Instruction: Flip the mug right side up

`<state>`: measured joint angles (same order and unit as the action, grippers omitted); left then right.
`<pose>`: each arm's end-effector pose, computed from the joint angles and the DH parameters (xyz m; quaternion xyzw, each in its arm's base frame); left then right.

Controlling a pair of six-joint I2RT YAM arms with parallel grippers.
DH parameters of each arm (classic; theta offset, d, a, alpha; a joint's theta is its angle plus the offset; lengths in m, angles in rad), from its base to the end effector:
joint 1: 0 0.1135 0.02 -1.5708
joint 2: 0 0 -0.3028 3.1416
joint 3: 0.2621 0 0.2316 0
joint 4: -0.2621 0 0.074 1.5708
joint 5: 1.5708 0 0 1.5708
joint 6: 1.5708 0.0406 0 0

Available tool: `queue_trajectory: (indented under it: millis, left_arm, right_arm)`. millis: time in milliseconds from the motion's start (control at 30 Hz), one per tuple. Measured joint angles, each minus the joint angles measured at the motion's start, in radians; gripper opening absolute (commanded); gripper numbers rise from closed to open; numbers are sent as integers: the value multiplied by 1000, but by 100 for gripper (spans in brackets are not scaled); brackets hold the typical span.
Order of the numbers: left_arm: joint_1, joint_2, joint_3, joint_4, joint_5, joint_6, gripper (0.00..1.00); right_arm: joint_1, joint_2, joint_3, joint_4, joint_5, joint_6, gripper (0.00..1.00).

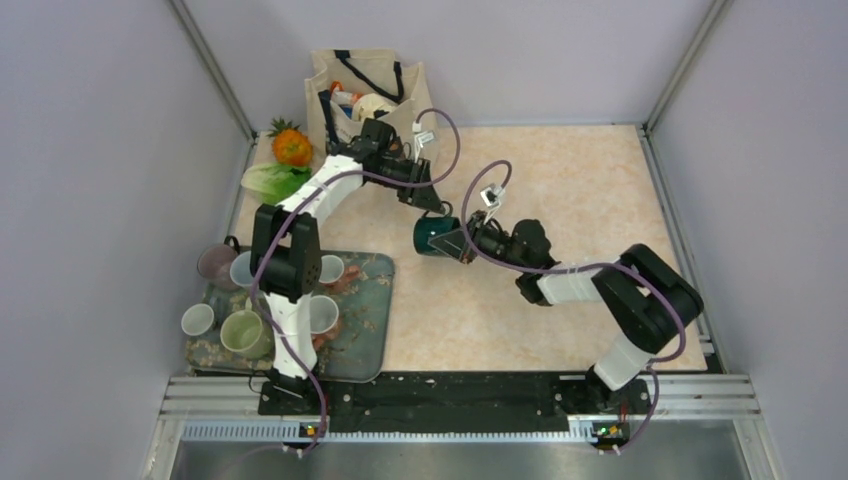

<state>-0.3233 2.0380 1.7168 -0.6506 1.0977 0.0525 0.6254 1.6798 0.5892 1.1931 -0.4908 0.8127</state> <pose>0.4055 -0.1740 0.2938 0.3035 0.7720 -0.5279 0.1821 0.2472 0.2021 0.2551 -0.1188 0.6639 0.5968 0.4347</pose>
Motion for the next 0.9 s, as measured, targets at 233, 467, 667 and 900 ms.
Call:
queue_trajectory:
  millis: [233,467,667,900]
  left_arm:
    - [18,-10,1,-110,-170,3,60]
    - [51,-93,4,-185,-326,29,69]
    - [155,-223,14,-232,-476,50,70]
    - [340,-413,-53,-257,-589,99,71]
  right_arm:
    - [51,-140,54,-491,201,-359,0]
    - [133,-206,200,-903,311,-676,0]
    - [285,-165,489,-1326,304,-1034,0]
    - [431,-18,737,-1588,257,-1250,0]
